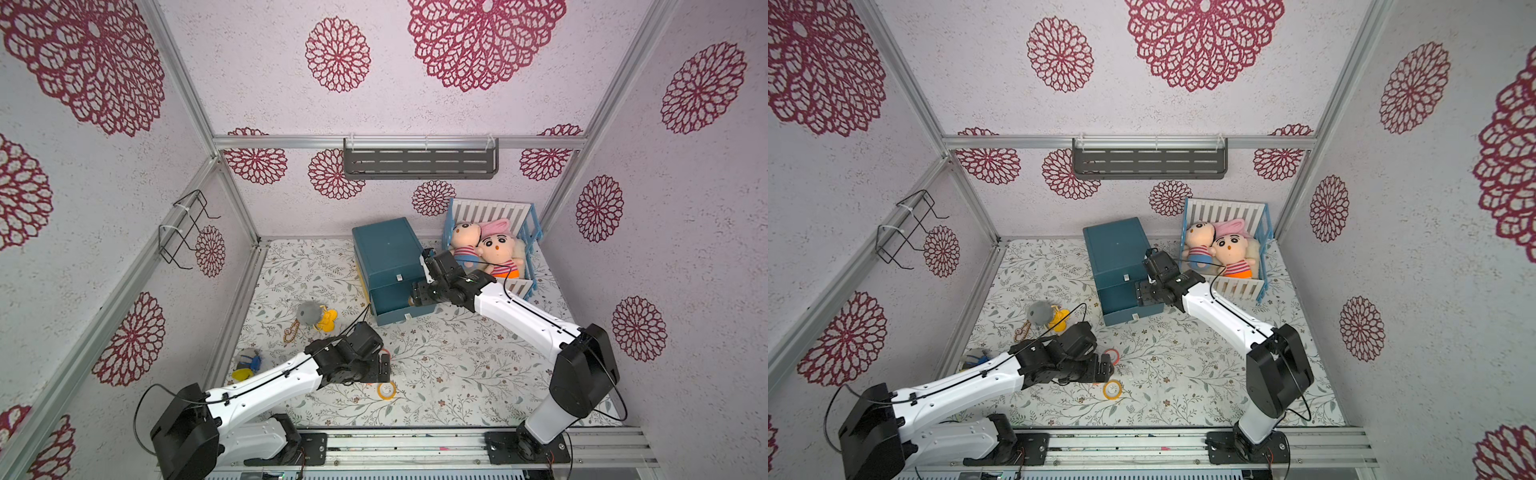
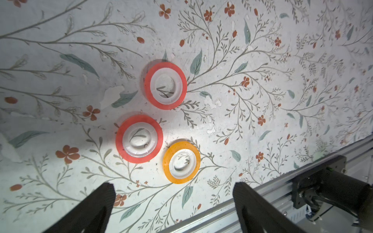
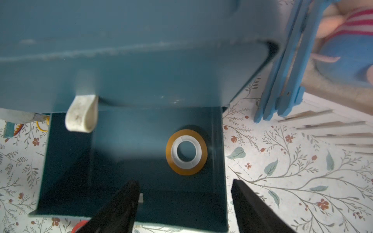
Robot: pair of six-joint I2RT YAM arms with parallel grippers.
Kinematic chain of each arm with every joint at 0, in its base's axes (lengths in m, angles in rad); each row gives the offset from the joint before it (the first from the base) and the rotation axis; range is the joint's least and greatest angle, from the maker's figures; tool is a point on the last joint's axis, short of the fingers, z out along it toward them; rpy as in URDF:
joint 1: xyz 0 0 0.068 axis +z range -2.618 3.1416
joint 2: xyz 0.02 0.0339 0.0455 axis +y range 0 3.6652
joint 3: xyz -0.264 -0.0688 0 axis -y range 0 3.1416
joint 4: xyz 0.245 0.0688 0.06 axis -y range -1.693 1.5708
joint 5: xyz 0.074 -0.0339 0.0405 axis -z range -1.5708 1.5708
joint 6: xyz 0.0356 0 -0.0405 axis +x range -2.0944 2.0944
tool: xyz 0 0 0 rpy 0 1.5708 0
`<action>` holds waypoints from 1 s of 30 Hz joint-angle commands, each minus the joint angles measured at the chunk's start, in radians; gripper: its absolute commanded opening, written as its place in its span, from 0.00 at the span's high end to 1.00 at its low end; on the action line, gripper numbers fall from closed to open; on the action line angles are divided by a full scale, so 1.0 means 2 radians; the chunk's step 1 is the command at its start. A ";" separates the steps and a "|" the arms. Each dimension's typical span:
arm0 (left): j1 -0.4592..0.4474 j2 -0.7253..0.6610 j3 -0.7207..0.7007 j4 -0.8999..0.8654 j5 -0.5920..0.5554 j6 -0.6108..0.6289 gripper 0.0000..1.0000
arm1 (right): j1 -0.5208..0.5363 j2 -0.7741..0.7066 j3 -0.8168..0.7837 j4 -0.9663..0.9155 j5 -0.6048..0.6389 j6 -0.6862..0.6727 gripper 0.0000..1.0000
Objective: Place the transparent tape into the drawer according to color
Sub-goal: Place the tape in the drawer, then pick up the tape at the center of the board.
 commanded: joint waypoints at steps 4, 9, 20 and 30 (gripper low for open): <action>-0.047 0.067 0.057 -0.063 -0.040 0.001 0.03 | -0.010 -0.064 -0.031 0.012 -0.009 0.009 0.20; -0.068 0.105 0.089 -0.070 -0.028 0.012 0.09 | -0.028 -0.099 -0.072 0.011 -0.023 0.012 0.20; -0.101 0.192 0.149 -0.103 -0.021 0.031 0.21 | -0.071 -0.159 -0.149 0.028 -0.085 0.016 0.20; -0.114 0.238 0.169 -0.096 -0.006 0.030 0.29 | -0.081 -0.204 -0.204 0.060 -0.176 0.031 0.20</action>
